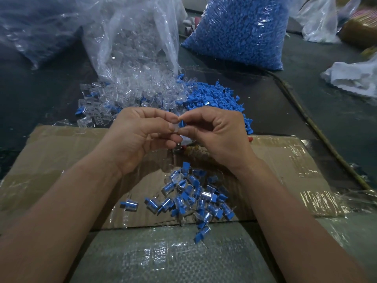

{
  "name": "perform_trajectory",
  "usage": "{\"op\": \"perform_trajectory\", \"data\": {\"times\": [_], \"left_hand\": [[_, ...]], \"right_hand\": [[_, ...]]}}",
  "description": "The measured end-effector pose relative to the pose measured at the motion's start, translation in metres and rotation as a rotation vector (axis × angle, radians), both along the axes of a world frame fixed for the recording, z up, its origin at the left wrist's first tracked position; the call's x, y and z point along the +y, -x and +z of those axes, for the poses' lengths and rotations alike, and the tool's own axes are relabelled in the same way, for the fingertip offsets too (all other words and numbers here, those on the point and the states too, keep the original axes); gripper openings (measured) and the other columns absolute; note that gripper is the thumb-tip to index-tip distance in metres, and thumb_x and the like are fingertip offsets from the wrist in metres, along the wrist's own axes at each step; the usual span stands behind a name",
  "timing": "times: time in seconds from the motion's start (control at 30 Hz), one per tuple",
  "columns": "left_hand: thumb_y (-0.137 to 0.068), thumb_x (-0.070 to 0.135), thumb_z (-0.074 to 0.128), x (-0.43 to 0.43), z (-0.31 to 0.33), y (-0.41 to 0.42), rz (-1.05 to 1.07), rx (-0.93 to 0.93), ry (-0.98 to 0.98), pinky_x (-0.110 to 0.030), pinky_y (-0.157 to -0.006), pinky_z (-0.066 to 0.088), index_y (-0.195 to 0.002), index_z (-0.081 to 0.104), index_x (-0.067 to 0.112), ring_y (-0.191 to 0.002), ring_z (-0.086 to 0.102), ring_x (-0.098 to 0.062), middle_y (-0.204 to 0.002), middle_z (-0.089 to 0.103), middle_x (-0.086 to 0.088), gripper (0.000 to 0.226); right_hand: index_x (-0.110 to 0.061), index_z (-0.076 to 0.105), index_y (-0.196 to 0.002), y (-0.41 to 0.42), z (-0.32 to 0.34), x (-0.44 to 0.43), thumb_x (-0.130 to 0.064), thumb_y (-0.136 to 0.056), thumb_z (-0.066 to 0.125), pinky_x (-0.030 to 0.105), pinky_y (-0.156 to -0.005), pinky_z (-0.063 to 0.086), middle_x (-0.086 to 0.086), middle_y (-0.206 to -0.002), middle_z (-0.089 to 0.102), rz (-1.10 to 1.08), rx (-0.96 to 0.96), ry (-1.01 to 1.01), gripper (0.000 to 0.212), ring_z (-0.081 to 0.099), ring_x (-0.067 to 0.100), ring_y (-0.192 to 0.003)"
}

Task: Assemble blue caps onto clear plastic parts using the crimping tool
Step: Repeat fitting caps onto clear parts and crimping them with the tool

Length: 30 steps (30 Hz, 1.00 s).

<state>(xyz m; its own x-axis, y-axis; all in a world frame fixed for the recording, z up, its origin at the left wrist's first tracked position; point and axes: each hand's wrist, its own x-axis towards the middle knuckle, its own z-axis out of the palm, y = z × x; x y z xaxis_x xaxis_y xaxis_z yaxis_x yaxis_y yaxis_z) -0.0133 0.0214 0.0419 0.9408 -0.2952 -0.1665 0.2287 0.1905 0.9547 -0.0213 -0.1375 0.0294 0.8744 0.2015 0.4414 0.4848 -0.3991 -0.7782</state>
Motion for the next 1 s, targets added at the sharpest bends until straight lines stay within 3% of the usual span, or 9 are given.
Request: {"op": "perform_trajectory", "data": {"times": [0.63,0.8,0.9,1.0], "left_hand": [[-0.055,0.003,0.062,0.0,-0.002,0.0,-0.047,-0.041,-0.053,-0.017,-0.043,0.05,-0.072,0.059,0.0,-0.044,0.061,-0.014,-0.053,0.063,-0.008,0.017],[-0.074,-0.011,0.056,-0.002,-0.005,-0.001,-0.026,-0.073,-0.074,-0.016,-0.043,0.05,-0.072,0.058,0.001,-0.042,0.058,-0.012,-0.052,0.062,-0.006,0.012],[-0.074,-0.01,0.057,-0.001,-0.006,-0.002,0.014,-0.072,-0.045,-0.016,-0.042,0.049,-0.07,0.058,0.002,-0.043,0.058,-0.012,-0.051,0.061,-0.005,0.013],[-0.072,-0.007,0.059,0.003,-0.009,-0.007,0.084,-0.065,-0.017,-0.016,-0.043,0.049,-0.07,0.058,0.003,-0.046,0.06,-0.012,-0.051,0.061,-0.004,0.01]], "right_hand": [[-0.001,0.071,-0.091,0.003,0.004,0.0,-0.001,-0.072,0.072,0.022,-0.073,0.054,-0.006,-0.084,0.064,-0.007,-0.099,0.14,0.02,0.065,0.011,-0.08],[-0.003,0.07,-0.092,0.003,0.004,0.001,-0.007,-0.071,0.073,0.021,-0.074,0.054,-0.007,-0.084,0.063,-0.006,-0.109,0.164,0.021,0.064,0.01,-0.08],[-0.016,0.067,-0.091,0.001,0.007,-0.005,-0.018,-0.071,0.076,0.014,-0.074,0.051,-0.012,-0.082,0.063,-0.057,0.031,0.194,0.022,0.061,0.003,-0.078],[-0.038,0.057,-0.08,-0.005,0.013,-0.025,-0.03,-0.068,0.077,0.0,-0.068,0.04,-0.023,-0.078,0.058,-0.147,0.208,0.298,0.025,0.054,-0.015,-0.073]]}}
